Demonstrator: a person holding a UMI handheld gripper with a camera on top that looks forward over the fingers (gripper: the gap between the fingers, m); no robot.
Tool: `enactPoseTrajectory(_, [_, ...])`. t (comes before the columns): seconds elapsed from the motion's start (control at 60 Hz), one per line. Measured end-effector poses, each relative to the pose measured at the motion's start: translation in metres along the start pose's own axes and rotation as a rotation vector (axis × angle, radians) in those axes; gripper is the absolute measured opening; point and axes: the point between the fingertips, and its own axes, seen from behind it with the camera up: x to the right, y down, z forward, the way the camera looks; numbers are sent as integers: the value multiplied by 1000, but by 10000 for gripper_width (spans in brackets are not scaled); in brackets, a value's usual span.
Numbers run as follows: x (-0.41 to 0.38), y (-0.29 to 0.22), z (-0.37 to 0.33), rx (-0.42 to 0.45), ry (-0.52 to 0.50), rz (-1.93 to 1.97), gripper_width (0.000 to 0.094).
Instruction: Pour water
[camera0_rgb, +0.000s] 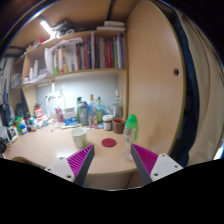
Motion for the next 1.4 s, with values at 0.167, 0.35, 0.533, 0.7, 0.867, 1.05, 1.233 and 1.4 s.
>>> enactPoseTrajectory(0.167, [61,17,110,67,15,21,819])
enactPoseTrajectory(0.35, [74,37,206,97,-17,-66,819])
enactPoseTrajectory(0.533, [82,42,254,121,9,-52,481])
enactPoseTrajectory(0.7, [88,43,264,107,87,-8,381])
enactPoseTrajectory(0.867, [65,19,267,44,62,-89,366])
enactPoseTrajectory(1.05, [16,-85,272,126,56,-599,342])
enactPoseTrajectory(1.233, [-36,-141,318,176,138,-1424,340])
enactPoseTrajectory(1.4, [-81,-139,351,212,159,-2038,339])
